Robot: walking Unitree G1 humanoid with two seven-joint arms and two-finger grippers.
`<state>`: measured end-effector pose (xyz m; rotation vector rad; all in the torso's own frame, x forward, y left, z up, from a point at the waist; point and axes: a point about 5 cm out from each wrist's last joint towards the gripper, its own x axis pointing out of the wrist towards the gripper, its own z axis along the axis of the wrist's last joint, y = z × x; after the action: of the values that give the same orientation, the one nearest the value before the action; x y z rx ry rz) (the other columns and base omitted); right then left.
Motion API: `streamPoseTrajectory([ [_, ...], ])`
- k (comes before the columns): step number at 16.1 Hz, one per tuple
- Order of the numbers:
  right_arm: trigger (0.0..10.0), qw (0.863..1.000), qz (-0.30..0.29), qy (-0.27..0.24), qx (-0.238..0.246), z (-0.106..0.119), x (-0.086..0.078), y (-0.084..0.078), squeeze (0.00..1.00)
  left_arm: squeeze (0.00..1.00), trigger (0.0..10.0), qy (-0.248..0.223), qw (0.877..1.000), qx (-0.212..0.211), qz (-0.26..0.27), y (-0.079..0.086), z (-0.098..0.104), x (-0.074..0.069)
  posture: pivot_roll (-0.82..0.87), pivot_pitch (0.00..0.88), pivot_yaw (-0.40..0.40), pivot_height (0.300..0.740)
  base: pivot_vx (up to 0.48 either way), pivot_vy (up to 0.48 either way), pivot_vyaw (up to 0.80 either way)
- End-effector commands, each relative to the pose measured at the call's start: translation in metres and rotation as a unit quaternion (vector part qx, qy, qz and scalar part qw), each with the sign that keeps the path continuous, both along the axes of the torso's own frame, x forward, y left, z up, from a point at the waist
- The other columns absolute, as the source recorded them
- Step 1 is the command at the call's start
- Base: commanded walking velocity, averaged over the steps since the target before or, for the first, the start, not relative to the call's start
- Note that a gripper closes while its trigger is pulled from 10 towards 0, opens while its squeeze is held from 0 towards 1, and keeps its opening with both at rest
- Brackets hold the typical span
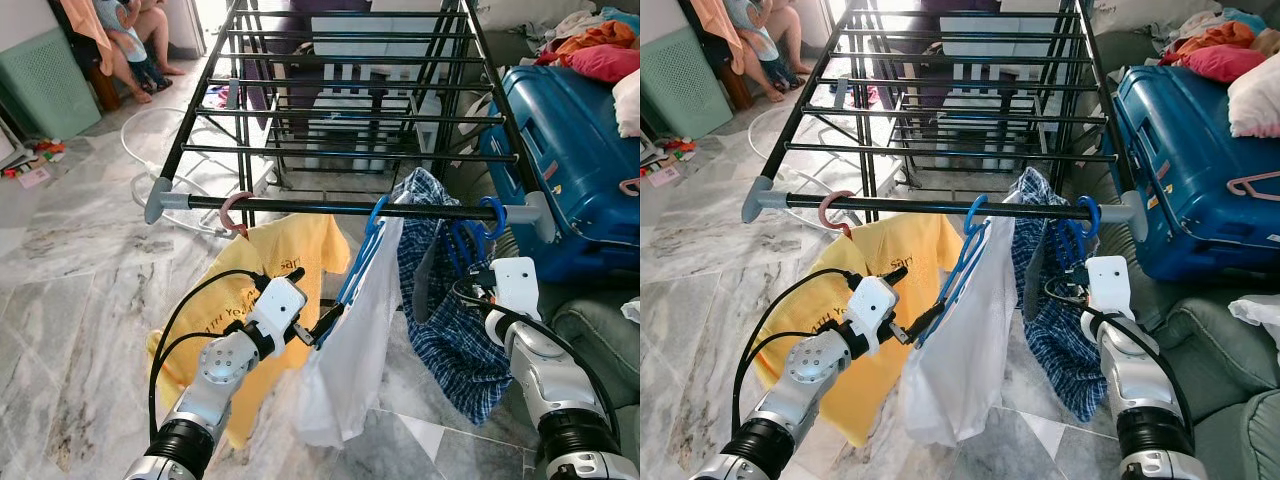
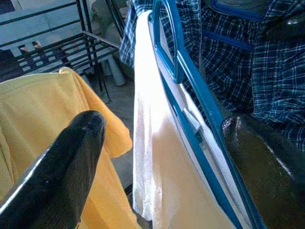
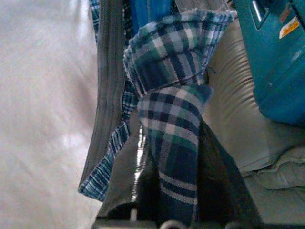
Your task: Hang hanger
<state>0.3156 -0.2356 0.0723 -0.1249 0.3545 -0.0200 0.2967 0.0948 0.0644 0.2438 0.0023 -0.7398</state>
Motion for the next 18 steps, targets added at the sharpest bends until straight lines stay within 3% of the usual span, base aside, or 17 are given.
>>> streamPoseTrajectory([
  [1,0.0,1.000,-0.005,0.007,0.006,-0.005,-0.003,-0.002,0.00,0.00,10.0,0.019,1.000,0.013,0.000,0.003,-0.008,-0.004,0.08,0.093,0.007,0.740,0.000,0.000,0.00],
  [8,0.0,1.000,-0.003,0.005,0.006,-0.006,-0.004,-0.002,0.00,0.00,10.0,0.019,1.000,0.014,0.000,0.002,-0.009,-0.004,0.08,0.092,0.010,0.740,0.000,0.000,0.00],
  [9,0.0,0.998,-0.016,-0.051,0.016,-0.002,-0.017,0.003,0.00,0.00,10.0,0.015,1.000,0.016,0.006,-0.003,-0.010,-0.003,0.06,0.065,-0.003,0.740,0.000,0.000,0.00],
  [12,0.0,0.994,-0.015,-0.108,0.011,0.013,-0.034,0.016,0.00,0.00,10.0,-0.002,0.999,0.019,0.037,-0.007,-0.009,0.001,0.05,0.046,-0.008,0.740,0.000,0.000,0.00],
  [15,0.0,0.991,-0.003,-0.132,-0.011,0.017,-0.051,0.025,0.00,0.00,10.0,-0.007,0.998,0.030,0.059,-0.012,-0.009,0.005,0.04,0.035,-0.008,0.740,0.000,0.000,0.00],
  [18,0.0,0.991,-0.015,-0.132,0.000,0.014,-0.071,0.031,0.00,0.00,10.0,-0.015,0.997,0.034,0.065,-0.015,-0.010,0.006,0.03,0.024,-0.004,0.740,0.000,0.000,0.00],
])
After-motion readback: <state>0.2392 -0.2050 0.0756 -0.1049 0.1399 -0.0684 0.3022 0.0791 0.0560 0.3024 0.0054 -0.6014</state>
